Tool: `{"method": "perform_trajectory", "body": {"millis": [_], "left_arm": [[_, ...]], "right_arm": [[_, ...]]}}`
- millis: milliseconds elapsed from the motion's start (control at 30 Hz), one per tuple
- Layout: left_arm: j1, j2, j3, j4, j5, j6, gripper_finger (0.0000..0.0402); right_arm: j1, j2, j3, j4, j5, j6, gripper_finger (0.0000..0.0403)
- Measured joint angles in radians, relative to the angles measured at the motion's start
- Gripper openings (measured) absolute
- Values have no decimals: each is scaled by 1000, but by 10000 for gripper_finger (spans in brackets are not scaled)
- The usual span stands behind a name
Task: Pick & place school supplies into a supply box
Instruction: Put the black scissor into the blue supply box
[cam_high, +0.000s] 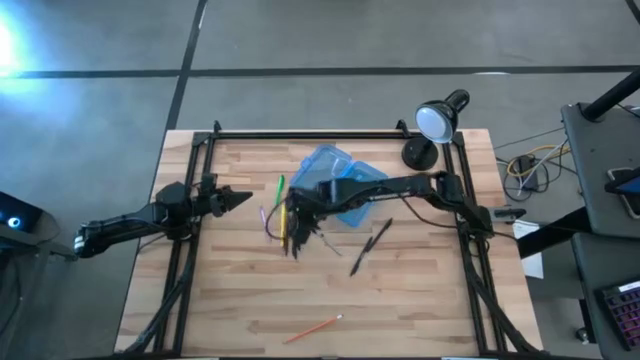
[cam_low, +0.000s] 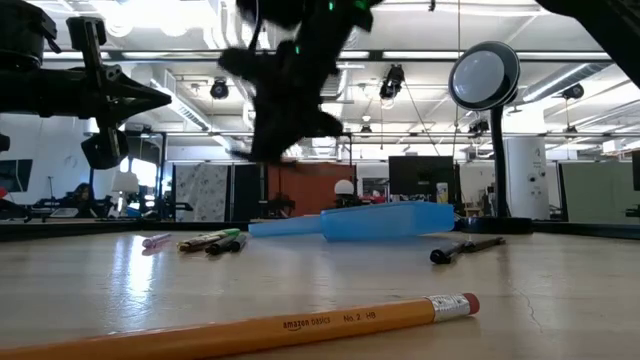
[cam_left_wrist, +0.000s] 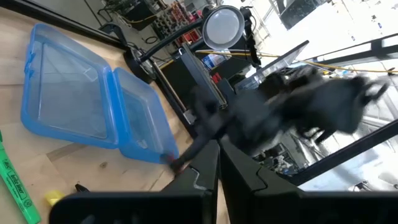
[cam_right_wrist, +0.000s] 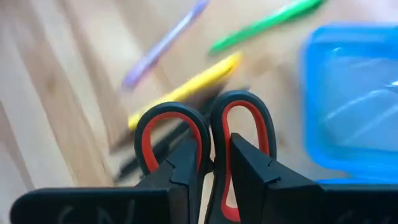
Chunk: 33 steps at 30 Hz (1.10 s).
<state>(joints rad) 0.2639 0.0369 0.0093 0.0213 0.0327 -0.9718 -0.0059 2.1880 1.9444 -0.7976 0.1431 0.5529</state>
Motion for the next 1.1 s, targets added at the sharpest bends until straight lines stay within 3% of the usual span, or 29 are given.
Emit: {"method": "perform_trajectory", "body": {"millis": [100,200,300,367,700,900,1100], "left_arm": [[0,0,0,1,0,0,0],[0,0,0,2,0,0,0],[0,0,0,2,0,0,0],[0,0,0,2,1,0,0],[0,0,0,4,1,6,0],[0,0,0,3,1,6,0],[0,0,0,3,1,7,0]], "right_arm": [[-28,-47,78,-130,112,146,57],[-69,-93,114,-342,263,395,57],[-109,-116,86,-497,398,629,57],[-134,-123,45,-506,436,712,57],[-222,-139,-236,-391,439,808,61],[-259,-140,-355,-193,399,732,61],[-271,-142,-427,-191,345,712,63]]}}
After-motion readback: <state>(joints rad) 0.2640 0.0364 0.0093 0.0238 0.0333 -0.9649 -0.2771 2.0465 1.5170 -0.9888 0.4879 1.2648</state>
